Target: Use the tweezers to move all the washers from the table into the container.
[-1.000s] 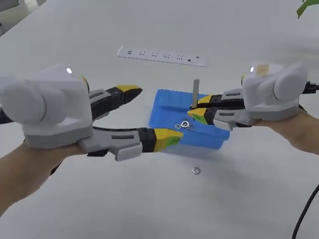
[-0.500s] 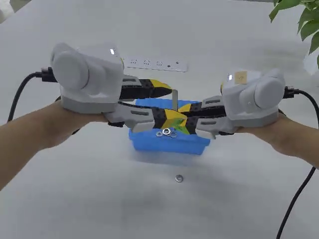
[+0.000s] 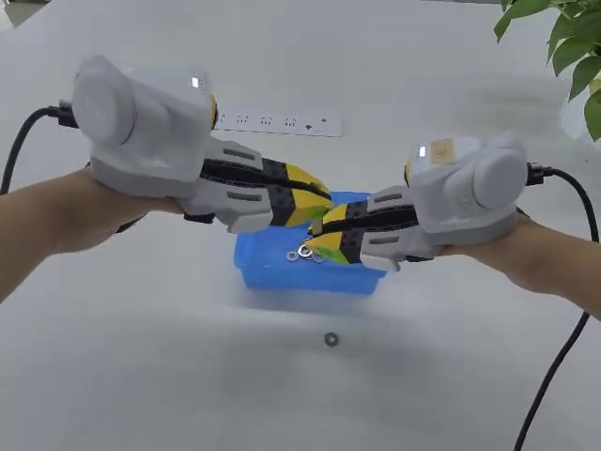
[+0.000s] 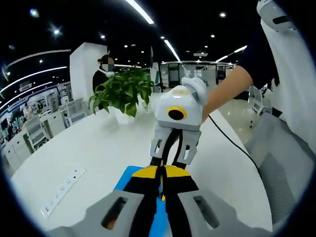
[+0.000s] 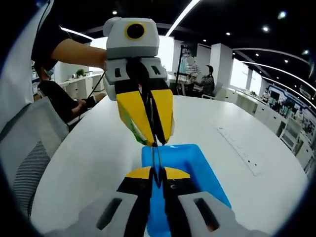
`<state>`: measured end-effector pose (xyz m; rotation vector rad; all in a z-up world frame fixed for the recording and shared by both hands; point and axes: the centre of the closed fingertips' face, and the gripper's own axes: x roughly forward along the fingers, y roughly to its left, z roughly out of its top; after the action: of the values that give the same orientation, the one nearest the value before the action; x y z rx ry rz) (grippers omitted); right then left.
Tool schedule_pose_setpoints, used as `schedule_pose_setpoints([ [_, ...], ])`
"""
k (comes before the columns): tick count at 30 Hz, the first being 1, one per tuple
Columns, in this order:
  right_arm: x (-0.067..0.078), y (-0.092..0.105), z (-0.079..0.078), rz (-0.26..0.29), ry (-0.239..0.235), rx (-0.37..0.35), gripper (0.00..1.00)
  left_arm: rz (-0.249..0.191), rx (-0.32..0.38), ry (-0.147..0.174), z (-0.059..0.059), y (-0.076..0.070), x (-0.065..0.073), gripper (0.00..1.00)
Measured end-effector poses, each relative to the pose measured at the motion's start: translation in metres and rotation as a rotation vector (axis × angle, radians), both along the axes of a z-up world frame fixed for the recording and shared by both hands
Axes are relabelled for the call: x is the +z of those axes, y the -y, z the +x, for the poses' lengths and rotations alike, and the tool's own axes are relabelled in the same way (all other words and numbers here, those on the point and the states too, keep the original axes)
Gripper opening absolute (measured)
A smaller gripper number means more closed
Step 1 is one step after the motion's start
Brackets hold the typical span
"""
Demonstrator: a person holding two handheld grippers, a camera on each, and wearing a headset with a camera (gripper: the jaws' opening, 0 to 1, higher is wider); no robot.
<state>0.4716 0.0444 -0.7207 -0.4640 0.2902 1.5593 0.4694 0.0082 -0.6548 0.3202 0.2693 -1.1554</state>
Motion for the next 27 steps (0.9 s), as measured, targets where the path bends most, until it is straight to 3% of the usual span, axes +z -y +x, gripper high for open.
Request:
schedule_pose_setpoints([
  [1,0.0,0.0,0.0,-0.005,0.01,-0.001,0.09,0.022,0.002,0.028,0.001,0.0,0.0,0.05],
  [2,0.0,0.0,0.001,-0.008,0.018,-0.006,0.09,0.023,0.007,0.026,0.001,0.0,0.0,0.05],
  [10,0.01,0.0,0.002,-0.021,0.059,-0.047,0.13,0.075,0.039,0.11,0.005,0.002,0.007,0.05],
  [14,0.015,0.004,0.002,-0.023,0.074,-0.084,0.28,0.09,0.055,0.123,0.003,0.0,0.01,0.05],
  [22,0.012,0.03,-0.009,-0.041,0.068,-0.148,0.34,0.098,0.086,0.15,-0.006,-0.003,0.022,0.05],
  [27,0.009,0.055,-0.017,-0.033,0.049,-0.24,0.42,0.091,0.109,0.158,-0.016,-0.004,0.026,0.05],
])
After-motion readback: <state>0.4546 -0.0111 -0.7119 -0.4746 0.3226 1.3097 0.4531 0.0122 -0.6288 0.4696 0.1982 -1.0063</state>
